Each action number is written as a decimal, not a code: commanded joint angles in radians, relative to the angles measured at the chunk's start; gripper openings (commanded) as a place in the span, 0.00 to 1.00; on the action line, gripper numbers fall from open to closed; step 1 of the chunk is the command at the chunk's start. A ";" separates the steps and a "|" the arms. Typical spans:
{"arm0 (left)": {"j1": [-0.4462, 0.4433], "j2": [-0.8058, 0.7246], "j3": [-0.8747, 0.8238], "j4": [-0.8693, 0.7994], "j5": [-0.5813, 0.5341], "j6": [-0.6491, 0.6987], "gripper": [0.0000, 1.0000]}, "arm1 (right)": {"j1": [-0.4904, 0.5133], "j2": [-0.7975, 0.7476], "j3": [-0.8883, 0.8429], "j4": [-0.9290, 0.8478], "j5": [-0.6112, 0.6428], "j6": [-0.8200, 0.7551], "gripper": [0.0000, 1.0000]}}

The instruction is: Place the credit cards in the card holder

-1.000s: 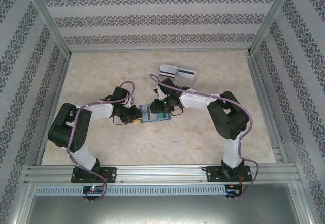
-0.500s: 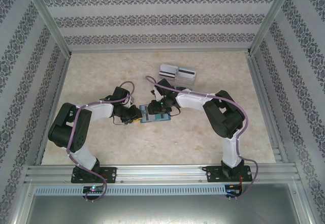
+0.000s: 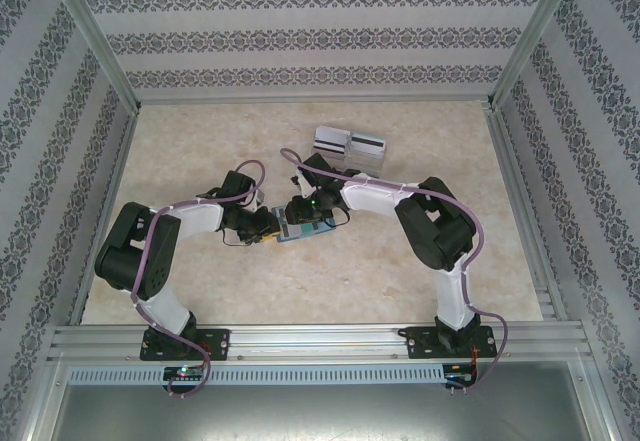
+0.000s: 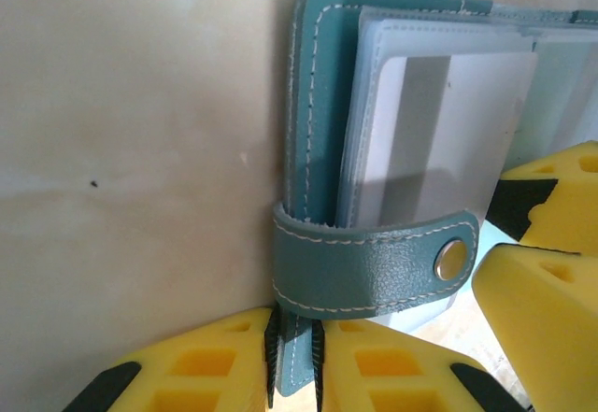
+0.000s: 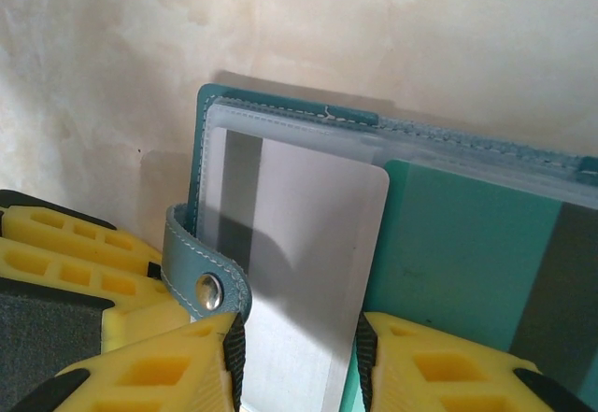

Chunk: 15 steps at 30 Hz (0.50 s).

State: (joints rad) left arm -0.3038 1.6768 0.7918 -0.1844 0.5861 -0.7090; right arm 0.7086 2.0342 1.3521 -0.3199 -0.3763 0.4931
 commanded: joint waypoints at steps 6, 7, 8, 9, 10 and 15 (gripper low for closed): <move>-0.017 0.027 0.010 0.057 0.018 0.001 0.21 | -0.040 -0.053 -0.043 -0.079 0.066 -0.060 0.39; -0.017 0.027 0.012 0.056 0.018 0.001 0.20 | -0.049 -0.060 -0.049 -0.082 0.068 -0.062 0.39; -0.018 0.027 0.011 0.057 0.017 0.001 0.20 | -0.056 -0.065 -0.055 -0.080 0.070 -0.064 0.39; -0.018 0.028 0.013 0.056 0.017 0.001 0.20 | -0.059 -0.068 -0.059 -0.082 0.068 -0.066 0.39; -0.018 0.027 0.012 0.054 0.017 0.000 0.20 | -0.064 -0.071 -0.062 -0.085 0.072 -0.070 0.39; -0.018 0.027 0.020 0.048 0.016 0.002 0.21 | -0.081 -0.092 -0.068 -0.076 0.051 -0.071 0.39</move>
State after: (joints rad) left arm -0.3038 1.6775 0.7918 -0.1833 0.5865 -0.7090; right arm 0.6357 1.9846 1.2995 -0.3710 -0.3359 0.4408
